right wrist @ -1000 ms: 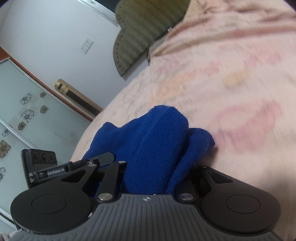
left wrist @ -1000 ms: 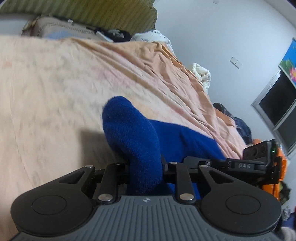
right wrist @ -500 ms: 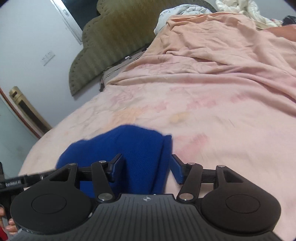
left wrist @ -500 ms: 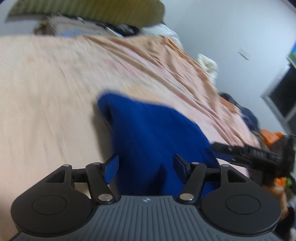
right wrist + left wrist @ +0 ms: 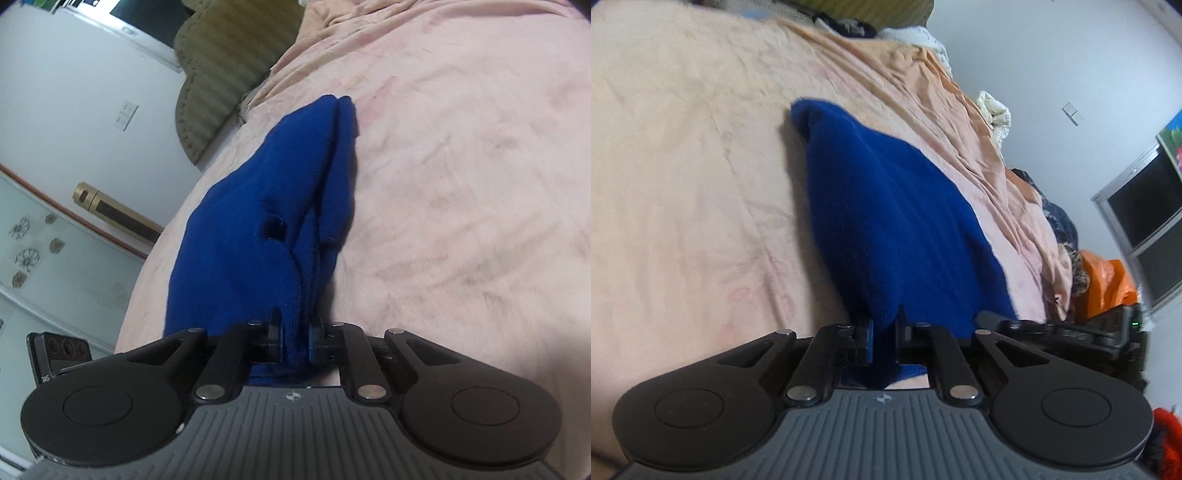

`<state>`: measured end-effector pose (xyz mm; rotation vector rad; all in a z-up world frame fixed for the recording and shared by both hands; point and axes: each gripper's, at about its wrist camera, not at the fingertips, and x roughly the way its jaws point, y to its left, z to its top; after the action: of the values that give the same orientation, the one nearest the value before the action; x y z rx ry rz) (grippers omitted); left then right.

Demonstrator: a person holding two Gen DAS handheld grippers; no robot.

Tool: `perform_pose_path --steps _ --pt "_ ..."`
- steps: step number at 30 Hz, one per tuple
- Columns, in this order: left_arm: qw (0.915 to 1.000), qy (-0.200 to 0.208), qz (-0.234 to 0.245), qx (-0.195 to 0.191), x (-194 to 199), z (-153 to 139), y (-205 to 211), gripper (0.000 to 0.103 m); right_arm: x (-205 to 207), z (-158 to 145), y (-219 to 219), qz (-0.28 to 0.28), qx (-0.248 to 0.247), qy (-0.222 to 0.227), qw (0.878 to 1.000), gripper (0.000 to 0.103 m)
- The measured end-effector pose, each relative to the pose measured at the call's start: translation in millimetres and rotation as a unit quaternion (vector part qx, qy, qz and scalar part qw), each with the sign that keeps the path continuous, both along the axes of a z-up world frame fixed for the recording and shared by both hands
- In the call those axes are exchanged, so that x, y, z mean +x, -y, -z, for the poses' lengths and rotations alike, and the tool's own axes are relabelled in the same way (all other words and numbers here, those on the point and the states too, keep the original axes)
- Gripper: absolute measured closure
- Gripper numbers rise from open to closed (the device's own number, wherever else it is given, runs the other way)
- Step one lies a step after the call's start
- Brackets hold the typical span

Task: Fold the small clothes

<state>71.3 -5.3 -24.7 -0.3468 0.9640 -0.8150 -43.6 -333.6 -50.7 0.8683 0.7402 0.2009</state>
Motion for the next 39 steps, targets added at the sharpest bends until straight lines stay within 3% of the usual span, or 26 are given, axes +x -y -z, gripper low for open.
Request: perform_pose_path --steps 3,5,7,8,10,11,13,14,15,18,20,21,22,23,26,28,32,36,39 --pt "0.9996 0.011 0.01 0.023 -18 -4 -5 0.095 -15 -12 -9 -0.009 0.0 0.027 1.0 0.088" --pt "0.9982 0.01 0.015 0.056 -23 1 -1 0.095 -23 -13 -18 -0.016 -0.038 0.014 0.999 0.087" --pt "0.9977 0.02 0.014 0.064 -26 -8 -4 0.094 -21 -10 -23 -0.021 -0.063 -0.002 0.998 0.077" --pt "0.997 0.036 0.007 0.069 -28 -17 -7 0.092 -24 -14 -23 -0.018 -0.068 -0.002 0.998 0.075" --pt "0.991 0.088 -0.008 0.101 -31 -38 -4 0.091 -33 -34 -25 0.009 -0.129 0.012 0.991 0.07" --pt "0.987 0.109 -0.012 0.117 -31 -46 2 0.087 -35 -48 -28 0.027 -0.176 0.024 0.984 0.069" --pt "0.9806 0.126 -0.02 0.149 -25 -54 21 0.064 -31 -69 -35 0.049 -0.233 0.045 0.97 0.068" --pt "0.9779 0.129 -0.03 0.162 -25 -54 30 0.042 -25 -76 -40 0.045 -0.239 0.064 0.968 0.068" --pt "0.9745 0.133 -0.039 0.176 -25 -51 38 0.03 -17 -81 -45 0.034 -0.233 0.08 0.969 0.068" --pt "0.9536 0.157 -0.051 0.252 -30 -33 66 0.03 15 -75 -66 0.003 -0.252 0.08 0.964 0.066" --pt "0.9399 0.17 -0.062 0.289 -36 -21 75 0.03 33 -62 -77 0.002 -0.306 0.045 0.951 0.064" --pt "0.9372 0.172 -0.068 0.296 -39 -19 75 0.03 40 -54 -78 0.013 -0.335 0.023 0.942 0.063" --pt "0.9366 0.172 -0.072 0.296 -41 -18 76 0.03 43 -50 -77 0.029 -0.356 -0.002 0.934 0.061" --pt "0.9365 0.174 -0.075 0.295 -43 -19 75 0.03 39 -47 -73 0.041 -0.345 -0.009 0.938 0.056" --pt "0.9326 0.176 -0.085 0.303 -47 -21 74 0.03 15 -61 -73 0.053 -0.309 0.034 0.949 0.052" --pt "0.9319 0.174 -0.091 0.305 -50 -22 75 0.03 4 -64 -77 0.055 -0.324 0.043 0.944 0.047" --pt "0.929 0.173 -0.102 0.311 -58 -23 73 0.03 7 -48 -84 0.041 -0.351 0.003 0.935 0.046" --pt "0.9275 0.171 -0.108 0.315 -69 -23 70 0.03 -14 -45 -90 0.049 -0.333 -0.003 0.942 0.041" --pt "0.9265 0.171 -0.113 0.316 -76 -24 68 0.03 -27 -48 -100 0.045 -0.349 0.007 0.936 0.032"
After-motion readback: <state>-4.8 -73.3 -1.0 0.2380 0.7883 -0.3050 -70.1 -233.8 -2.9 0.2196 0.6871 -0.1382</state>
